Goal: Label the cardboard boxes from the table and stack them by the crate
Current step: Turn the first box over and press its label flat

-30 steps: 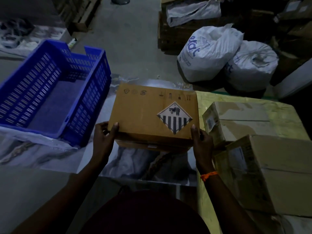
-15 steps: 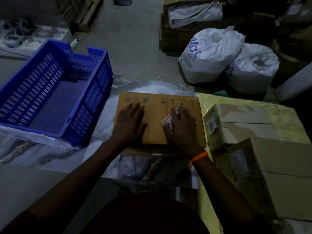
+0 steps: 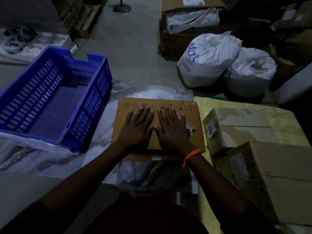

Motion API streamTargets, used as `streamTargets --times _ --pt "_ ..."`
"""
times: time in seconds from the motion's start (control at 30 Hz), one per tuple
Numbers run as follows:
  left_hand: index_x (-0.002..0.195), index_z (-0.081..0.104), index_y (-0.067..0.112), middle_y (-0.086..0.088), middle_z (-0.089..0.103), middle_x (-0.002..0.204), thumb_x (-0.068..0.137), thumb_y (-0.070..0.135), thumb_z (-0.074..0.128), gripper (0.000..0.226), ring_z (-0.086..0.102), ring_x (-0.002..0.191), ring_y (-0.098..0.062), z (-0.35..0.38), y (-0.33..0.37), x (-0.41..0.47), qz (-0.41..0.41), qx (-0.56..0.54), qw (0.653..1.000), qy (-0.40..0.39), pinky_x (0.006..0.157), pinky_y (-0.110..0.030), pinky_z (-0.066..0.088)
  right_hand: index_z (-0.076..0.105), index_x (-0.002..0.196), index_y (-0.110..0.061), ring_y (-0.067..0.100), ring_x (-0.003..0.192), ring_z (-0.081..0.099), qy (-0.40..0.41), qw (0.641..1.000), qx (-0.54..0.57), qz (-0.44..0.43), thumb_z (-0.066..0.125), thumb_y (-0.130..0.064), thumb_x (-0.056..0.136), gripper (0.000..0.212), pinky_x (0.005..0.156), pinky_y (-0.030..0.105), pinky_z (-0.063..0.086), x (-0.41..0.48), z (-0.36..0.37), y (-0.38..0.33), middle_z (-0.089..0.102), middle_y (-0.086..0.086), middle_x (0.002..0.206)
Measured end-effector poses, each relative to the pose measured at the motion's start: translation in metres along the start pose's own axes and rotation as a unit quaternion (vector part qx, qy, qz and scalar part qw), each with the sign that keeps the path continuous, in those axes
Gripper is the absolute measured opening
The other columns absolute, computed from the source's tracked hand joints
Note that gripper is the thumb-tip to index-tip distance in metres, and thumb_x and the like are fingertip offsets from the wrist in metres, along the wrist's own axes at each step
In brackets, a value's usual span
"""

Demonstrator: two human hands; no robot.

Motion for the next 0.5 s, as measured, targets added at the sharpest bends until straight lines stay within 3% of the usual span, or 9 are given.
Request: streamTargets --times 0.07,0.17,0.27,0.5 --pt "0.16 0.028 0.016 -0.01 0.018 0.168 0.103 0.057 0.007 0.073 0.02 0.155 -0.029 -0.001 -0.008 -0.003 0.003 0.0 1.0 -0.005 0.121 -0.061 0.015 0.003 0.165 -0.03 0.023 0.16 -0.01 -0.021 1.0 -0.004 -0.002 0.0 -0.071 0.089 0.087 0.123 0.055 -0.009 -0.002 -0.003 0.007 -0.006 0.002 0.174" --pt "0.163 0.01 0.026 -0.002 0.001 0.17 0.095 0.069 -0.006 0.082 0.002 0.157 -0.023 -0.004 -0.029 -0.011 -0.032 -0.008 0.999 0.0 0.122 -0.056 -0.003 -0.002 0.165 -0.032 0.023 0.159 -0.014 -0.03 0.999 -0.011 0.037 0.01 -0.078 0.094 0.085 0.123 0.057 -0.011 -0.008 -0.009 0.03 -0.012 0.0 0.173" --pt "0.16 -0.006 0.034 0.004 -0.013 0.168 0.09 0.071 -0.009 0.079 -0.012 0.156 -0.017 -0.005 -0.04 -0.019 -0.056 -0.016 0.998 -0.01 0.122 -0.053 -0.008 -0.004 0.164 -0.034 0.023 0.159 -0.015 -0.016 0.998 -0.013 0.055 0.001 -0.08 0.088 0.089 0.122 0.057 -0.012 -0.018 -0.01 0.046 -0.015 0.0 0.173" --pt "0.161 0.001 0.033 0.005 -0.007 0.17 0.095 0.066 0.003 0.074 -0.008 0.157 -0.018 -0.003 -0.039 -0.018 -0.06 -0.024 0.998 0.001 0.123 -0.053 -0.004 0.003 0.165 -0.035 0.023 0.16 -0.008 0.018 0.998 -0.003 0.052 0.006 -0.077 0.091 0.085 0.122 0.06 -0.007 -0.019 -0.005 0.047 -0.008 -0.001 0.174"
Point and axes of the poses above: each hand's wrist, its own x-axis towards the middle knuckle, its own z-axis out of the palm, y = z × x, the point moved 1 cm from there along x, towards the middle knuckle
